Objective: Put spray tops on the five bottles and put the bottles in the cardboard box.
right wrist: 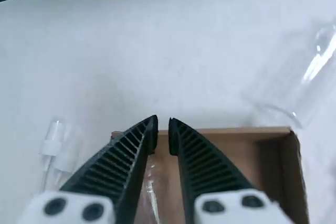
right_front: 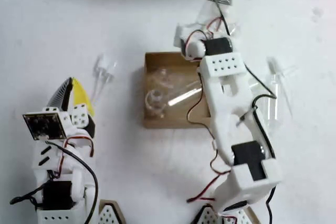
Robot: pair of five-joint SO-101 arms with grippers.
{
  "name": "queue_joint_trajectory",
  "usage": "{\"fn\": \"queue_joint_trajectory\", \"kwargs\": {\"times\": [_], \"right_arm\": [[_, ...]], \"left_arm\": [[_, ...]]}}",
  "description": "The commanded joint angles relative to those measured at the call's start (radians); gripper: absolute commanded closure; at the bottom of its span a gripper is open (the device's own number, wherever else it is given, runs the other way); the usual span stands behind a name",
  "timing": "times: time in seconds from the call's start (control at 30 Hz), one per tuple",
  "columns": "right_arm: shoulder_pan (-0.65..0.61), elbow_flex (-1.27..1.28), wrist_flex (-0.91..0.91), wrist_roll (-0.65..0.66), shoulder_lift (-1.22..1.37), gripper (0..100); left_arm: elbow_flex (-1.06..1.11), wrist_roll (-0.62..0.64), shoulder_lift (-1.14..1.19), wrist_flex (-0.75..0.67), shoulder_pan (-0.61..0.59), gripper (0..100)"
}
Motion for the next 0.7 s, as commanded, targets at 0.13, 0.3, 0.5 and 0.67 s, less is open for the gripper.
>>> {"fn": "queue_joint_trajectory", "kwargs": {"times": [0.13, 0.3, 0.5, 0.67], "right_arm": [[-0.076, -0.035, -0.087, 0.215, -0.122, 98.2], [-0.058, 0.058, -0.042, 0.284, -0.229, 98.2], [-0.005, 0.307, -0.074, 0.439, -0.369, 98.2], [-0.001, 0.477, -0.007, 0.454, -0.479, 97.7]], "left_arm": [[0.002, 0.017, -0.007, -0.034, -0.010, 98], [0.002, 0.017, -0.007, -0.034, -0.007, 98], [0.002, 0.017, -0.007, -0.034, -0.007, 98], [0.002, 0.017, -0.007, -0.034, -0.007, 98]]}}
